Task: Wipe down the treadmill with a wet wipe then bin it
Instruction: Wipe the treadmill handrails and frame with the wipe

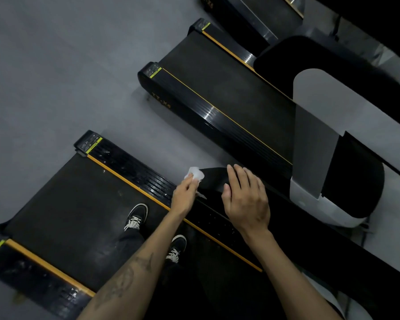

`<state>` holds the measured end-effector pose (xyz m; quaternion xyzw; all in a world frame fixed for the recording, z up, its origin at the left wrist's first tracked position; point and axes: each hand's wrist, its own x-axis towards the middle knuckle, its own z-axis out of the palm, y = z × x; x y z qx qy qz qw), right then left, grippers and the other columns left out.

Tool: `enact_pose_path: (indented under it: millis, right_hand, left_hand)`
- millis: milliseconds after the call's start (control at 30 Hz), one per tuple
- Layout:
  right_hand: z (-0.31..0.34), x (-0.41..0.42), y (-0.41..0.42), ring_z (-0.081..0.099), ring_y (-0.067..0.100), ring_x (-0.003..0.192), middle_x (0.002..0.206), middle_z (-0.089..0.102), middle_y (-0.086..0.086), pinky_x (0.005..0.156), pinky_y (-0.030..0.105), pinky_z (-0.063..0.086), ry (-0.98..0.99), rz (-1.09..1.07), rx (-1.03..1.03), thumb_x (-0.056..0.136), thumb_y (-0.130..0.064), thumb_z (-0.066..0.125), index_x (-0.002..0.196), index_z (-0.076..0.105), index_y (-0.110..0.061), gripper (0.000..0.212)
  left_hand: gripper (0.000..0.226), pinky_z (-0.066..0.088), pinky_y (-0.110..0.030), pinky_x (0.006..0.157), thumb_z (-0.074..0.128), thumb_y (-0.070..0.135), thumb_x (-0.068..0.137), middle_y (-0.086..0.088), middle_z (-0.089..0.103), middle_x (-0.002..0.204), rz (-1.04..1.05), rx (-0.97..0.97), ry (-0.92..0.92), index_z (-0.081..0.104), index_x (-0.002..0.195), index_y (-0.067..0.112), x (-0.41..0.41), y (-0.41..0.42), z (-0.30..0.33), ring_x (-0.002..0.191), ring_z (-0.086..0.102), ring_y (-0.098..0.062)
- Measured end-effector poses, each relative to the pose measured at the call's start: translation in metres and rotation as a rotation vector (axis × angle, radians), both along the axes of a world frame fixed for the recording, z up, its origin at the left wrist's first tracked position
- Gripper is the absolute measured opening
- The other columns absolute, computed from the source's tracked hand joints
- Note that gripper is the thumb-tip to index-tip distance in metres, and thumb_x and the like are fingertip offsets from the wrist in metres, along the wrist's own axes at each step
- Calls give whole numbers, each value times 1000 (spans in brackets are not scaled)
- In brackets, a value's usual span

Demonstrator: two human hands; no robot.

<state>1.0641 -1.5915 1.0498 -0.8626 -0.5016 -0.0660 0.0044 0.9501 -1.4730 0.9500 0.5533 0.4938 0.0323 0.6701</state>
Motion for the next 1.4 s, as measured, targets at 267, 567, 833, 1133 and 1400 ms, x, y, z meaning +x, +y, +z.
enact_pose_path:
  millis: [267, 567, 833, 1133, 1400]
  right_hand:
    - [6, -2, -2, 52, 28, 135, 147, 56, 11, 108, 46, 46, 44, -25, -23, 108, -36, 34, 147, 53, -12, 50]
    - [20, -16, -13, 45, 19, 141, 145, 56, 3, 124, 39, 22, 384, 16, 289, 107, -36, 37, 127, 69, -16, 42]
    - [28, -32, -23, 58, 14, 111, 110, 66, -5, 99, 34, 45, 464, -272, 515, 95, -36, 52, 100, 71, -15, 28]
    - [25, -41, -57, 56, 27, 105, 110, 57, 8, 89, 45, 47, 196, -611, 499, 89, -20, 58, 85, 62, -10, 11]
    - [21, -82, -15, 53, 32, 120, 132, 53, 16, 98, 43, 50, 55, -934, 640, 85, -11, 74, 117, 65, -7, 33]
  left_hand:
    - [36, 41, -24, 66, 50, 19, 108, 5, 50, 69, 152, 4, -179, 57, 73, 15, -23, 1, 39, 60, 49, 1]
    - [29, 48, -11, 78, 44, 22, 111, 15, 76, 89, 102, 26, -341, 71, 104, 30, -6, -19, 117, 86, 67, 7]
    - [42, 33, -17, 112, 41, 44, 110, 14, 47, 153, -221, 199, -304, 51, 150, 32, -6, -34, 116, 136, 42, 8]
    - [43, 40, -47, 117, 47, 43, 103, 4, 41, 160, -659, 725, -365, 60, 142, 30, 1, -8, 95, 146, 37, -12]
    - [47, 42, -39, 109, 55, 26, 101, -6, 41, 155, -1062, 954, -525, 53, 147, 30, 12, 37, 97, 137, 45, -23]
